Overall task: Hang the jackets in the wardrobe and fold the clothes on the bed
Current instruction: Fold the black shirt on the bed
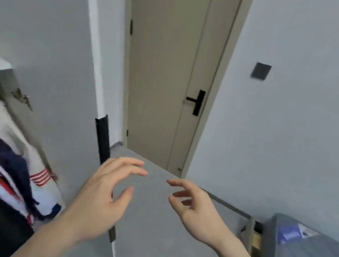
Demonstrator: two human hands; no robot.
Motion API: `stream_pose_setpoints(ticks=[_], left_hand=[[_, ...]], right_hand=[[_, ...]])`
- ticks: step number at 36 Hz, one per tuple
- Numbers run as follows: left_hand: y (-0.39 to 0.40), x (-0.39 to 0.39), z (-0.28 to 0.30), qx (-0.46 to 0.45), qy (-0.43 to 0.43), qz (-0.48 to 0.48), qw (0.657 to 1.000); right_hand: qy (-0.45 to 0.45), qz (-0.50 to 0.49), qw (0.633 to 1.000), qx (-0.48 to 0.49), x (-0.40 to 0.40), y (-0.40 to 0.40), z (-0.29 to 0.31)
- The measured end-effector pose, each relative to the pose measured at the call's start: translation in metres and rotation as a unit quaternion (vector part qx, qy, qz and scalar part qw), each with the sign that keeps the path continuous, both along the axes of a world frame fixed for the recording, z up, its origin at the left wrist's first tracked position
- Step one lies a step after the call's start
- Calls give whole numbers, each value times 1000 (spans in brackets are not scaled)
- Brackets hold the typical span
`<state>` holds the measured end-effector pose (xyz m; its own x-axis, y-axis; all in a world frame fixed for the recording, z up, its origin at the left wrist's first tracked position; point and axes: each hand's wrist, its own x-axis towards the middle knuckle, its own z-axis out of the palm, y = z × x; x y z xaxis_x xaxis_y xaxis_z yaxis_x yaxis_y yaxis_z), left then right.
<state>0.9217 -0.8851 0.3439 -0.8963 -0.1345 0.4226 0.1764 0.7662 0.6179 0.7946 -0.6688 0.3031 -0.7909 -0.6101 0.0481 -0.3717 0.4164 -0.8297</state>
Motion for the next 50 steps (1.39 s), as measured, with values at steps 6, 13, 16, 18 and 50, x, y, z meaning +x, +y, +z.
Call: stream_pose_setpoints(ticks=[6, 13, 16, 18, 50], left_hand=[[88, -97, -32, 3, -72, -136, 988], [167, -212, -53, -29, -118, -255, 959], [198, -265, -61, -34, -131, -298, 945], [215, -299, -66, -40, -146, -324, 934], [652, -574, -107, -208, -206, -642, 708]], right_hand=[[-23, -155, 988, -1, -25, 121, -17], [-35, -309, 950, -22, -66, 213, -35], [-36, -365, 930, -28, -93, 239, -40], [-40, -397, 917, -29, -110, 252, -41], [-116, -759, 631, -111, -180, 576, -123]])
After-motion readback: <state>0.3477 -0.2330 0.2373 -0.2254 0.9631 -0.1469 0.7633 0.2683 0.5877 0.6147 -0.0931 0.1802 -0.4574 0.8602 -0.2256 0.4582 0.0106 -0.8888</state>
